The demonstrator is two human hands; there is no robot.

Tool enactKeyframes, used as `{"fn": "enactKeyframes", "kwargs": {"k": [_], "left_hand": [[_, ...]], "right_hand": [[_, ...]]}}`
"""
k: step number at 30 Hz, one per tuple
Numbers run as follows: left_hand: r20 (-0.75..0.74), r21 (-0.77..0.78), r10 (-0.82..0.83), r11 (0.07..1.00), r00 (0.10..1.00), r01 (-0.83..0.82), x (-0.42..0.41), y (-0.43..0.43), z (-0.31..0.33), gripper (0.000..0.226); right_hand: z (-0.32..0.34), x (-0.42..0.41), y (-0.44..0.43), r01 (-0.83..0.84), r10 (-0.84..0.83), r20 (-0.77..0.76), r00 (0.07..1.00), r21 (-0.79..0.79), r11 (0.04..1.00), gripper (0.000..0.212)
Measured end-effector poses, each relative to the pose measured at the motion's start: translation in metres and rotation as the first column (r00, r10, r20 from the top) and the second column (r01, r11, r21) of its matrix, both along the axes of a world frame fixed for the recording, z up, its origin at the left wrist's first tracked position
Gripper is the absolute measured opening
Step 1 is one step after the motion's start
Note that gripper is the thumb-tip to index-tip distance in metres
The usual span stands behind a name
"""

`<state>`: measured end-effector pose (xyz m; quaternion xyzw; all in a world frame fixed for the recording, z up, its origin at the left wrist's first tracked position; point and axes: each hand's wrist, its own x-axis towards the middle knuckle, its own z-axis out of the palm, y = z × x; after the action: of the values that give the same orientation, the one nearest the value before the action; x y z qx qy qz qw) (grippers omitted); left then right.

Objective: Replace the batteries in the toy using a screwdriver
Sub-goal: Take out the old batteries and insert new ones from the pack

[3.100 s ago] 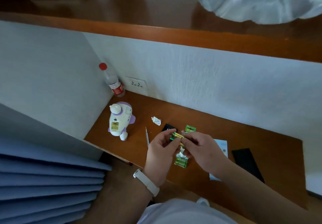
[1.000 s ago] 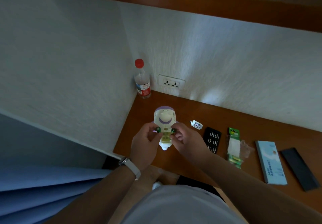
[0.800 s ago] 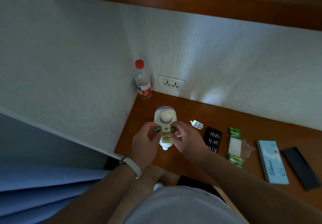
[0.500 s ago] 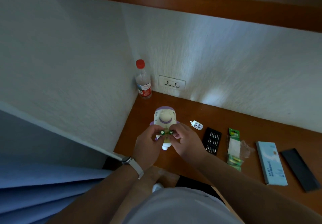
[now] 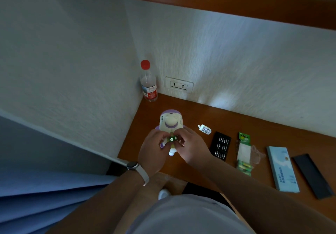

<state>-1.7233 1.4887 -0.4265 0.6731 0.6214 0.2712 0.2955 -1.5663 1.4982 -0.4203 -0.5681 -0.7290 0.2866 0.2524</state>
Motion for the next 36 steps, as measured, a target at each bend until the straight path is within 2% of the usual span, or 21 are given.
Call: {"fn": "enactKeyframes", "kwargs": {"k": [4, 12, 25, 36], "left_hand": [[-0.033, 0.022, -0.022, 1.0, 0.999, 0.022, 0.0, 0.001, 0.0, 0.021], [0.016, -0.019, -0.022, 1.0, 1.0, 0.023, -0.002, 0.004, -0.005, 0.02], [-0.018, -0.008, -0.02, 1.0, 1.0, 0.02, -0.001, 0.005, -0.009, 0.021], [-0.009, 0.005, -0.024, 1.0, 1.0, 0.024, -0.001, 0.004, -0.011, 0.021]], "right_hand": [[-0.001, 0.002, 0.0, -0.023, 0.023, -0.014, 1.0, -0.008, 1.0, 0.02], [0.001, 0.003, -0.001, -0.031, 0.03, -0.02, 0.999, -0.015, 0.999, 0.019], [0.002, 0.006, -0.001, 0.071, -0.075, -0.038, 0.996, -0.094, 0.993, 0.019], [0.003, 0.007, -0.002, 0.062, -0.065, -0.021, 0.998, -0.091, 0.994, 0.019]]}}
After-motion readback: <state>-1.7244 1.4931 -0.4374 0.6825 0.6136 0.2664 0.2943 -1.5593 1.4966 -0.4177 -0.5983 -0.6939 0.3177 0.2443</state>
